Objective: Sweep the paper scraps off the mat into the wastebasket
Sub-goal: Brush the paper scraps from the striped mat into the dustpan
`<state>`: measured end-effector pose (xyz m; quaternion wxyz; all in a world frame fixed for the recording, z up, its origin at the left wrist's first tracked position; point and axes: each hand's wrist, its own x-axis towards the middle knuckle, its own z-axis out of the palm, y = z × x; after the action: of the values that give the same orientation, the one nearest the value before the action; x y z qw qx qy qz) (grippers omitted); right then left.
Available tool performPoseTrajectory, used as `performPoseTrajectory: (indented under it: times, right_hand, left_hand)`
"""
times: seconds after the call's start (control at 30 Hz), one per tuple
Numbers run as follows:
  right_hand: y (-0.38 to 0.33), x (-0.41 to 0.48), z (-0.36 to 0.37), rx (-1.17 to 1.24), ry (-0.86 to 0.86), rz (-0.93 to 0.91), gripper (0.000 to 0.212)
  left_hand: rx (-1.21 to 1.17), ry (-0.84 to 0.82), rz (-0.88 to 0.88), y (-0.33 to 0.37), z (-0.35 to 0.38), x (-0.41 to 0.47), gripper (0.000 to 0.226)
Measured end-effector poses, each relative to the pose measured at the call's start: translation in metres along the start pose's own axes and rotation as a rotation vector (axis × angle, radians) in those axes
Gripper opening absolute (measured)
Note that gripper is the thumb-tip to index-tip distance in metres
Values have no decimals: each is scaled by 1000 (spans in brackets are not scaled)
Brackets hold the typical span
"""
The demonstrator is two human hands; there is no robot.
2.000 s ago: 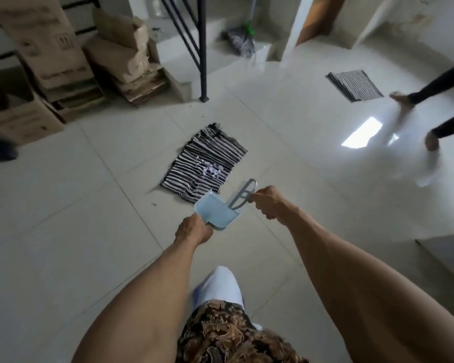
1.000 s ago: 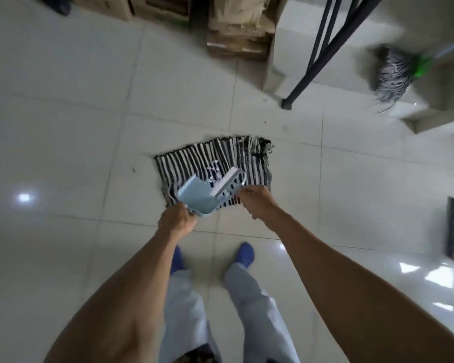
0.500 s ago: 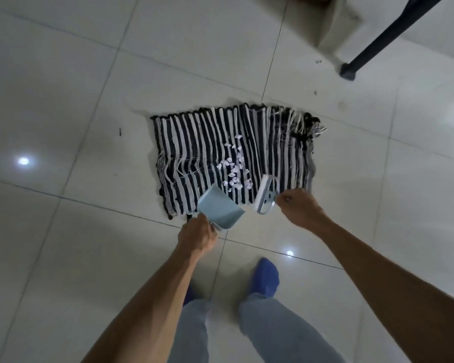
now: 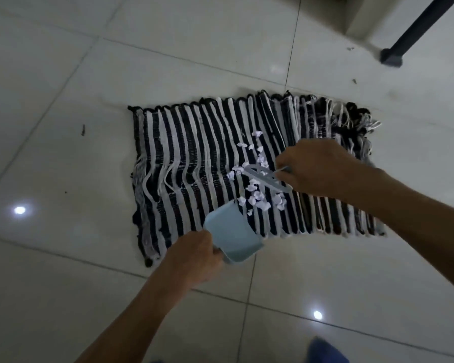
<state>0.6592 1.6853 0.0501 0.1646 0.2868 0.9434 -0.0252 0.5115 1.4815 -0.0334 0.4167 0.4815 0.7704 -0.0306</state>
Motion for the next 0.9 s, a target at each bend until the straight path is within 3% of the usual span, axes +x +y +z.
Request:
performPoseTrajectory:
  times: [0.23, 0.43, 0.63, 0.77, 0.9]
  right_hand:
    - [-40, -13, 23, -281, -189, -132, 16]
    - [-74, -28, 19, -195, -141, -163, 19]
    - [-82, -48, 18, -79, -108, -207, 22]
    - [-52, -52, 7, 182, -57, -56, 27]
    - [-12, -45, 6, 183, 56, 53, 29]
  left_hand:
    - [-32, 87, -29, 6, 15, -2, 33]
    - [-23, 244, -41, 16, 20, -6, 35]
    - [-184, 222, -82, 12, 34, -16, 40]
    - [-200, 265, -69, 9, 40, -19, 32]
    - [-240, 266, -76, 7, 48, -20, 29]
